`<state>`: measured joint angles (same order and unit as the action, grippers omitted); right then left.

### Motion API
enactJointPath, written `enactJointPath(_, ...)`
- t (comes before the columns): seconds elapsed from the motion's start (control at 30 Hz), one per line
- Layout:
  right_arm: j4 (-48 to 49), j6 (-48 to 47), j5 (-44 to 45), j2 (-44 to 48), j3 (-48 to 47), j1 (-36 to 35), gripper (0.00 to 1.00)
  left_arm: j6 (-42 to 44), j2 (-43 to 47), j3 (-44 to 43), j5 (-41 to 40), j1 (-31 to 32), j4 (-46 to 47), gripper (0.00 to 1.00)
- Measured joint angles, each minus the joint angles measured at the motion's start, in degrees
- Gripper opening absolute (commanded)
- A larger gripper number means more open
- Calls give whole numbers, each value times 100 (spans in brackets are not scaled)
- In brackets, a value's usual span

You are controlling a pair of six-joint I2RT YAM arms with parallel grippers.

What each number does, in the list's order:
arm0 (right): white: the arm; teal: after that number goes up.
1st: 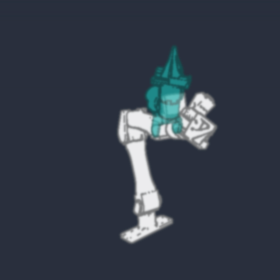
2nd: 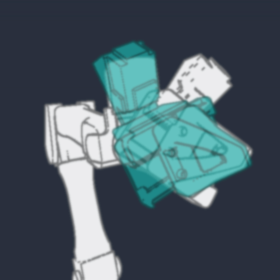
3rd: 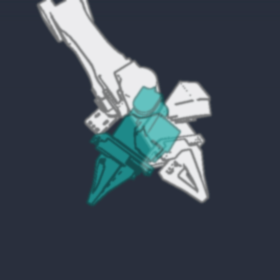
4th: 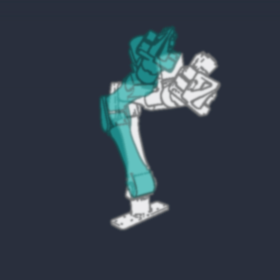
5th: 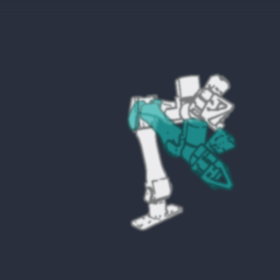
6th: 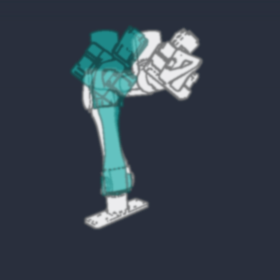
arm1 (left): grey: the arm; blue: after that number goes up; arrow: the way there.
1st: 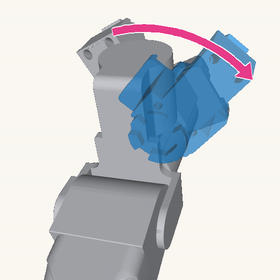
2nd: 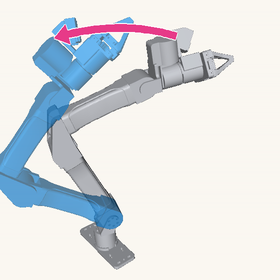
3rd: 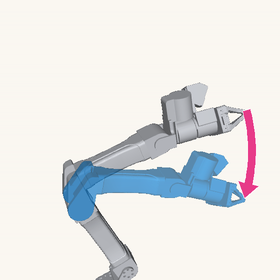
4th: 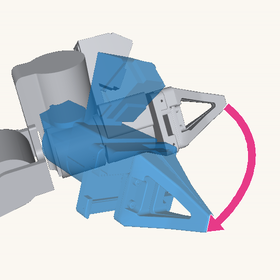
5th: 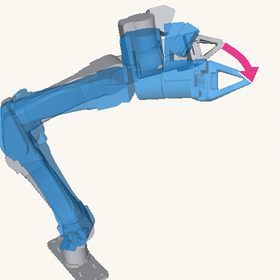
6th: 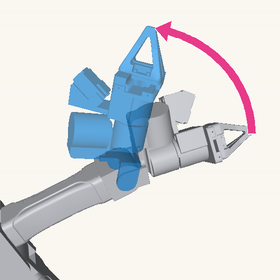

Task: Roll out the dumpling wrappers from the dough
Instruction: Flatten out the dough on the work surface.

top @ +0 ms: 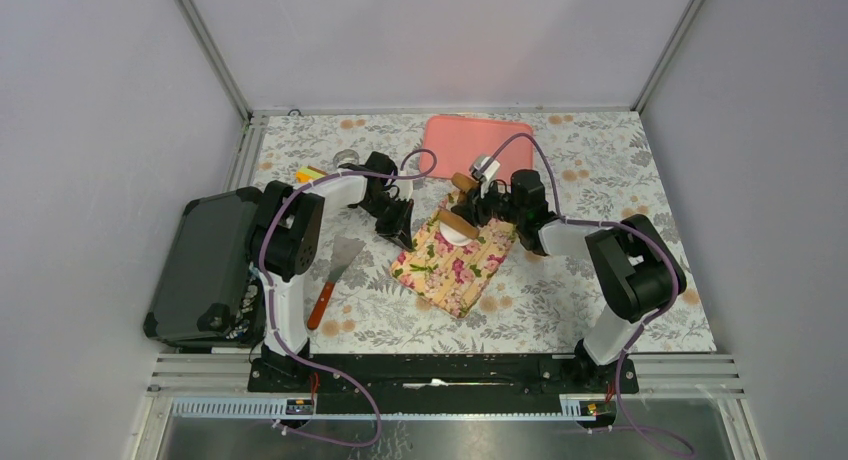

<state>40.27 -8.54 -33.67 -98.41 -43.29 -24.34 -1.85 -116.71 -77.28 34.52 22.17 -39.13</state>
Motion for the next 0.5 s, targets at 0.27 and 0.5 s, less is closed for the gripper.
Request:
enactJointPath(0.27, 35, -4, 20, 57, 79, -136, 0, -20, -15, -2, 35, -20, -9, 0)
enactJointPath(0.5, 17, -52, 20, 76, 90, -262, 0, -28, -31, -4, 90, -42, -7, 0)
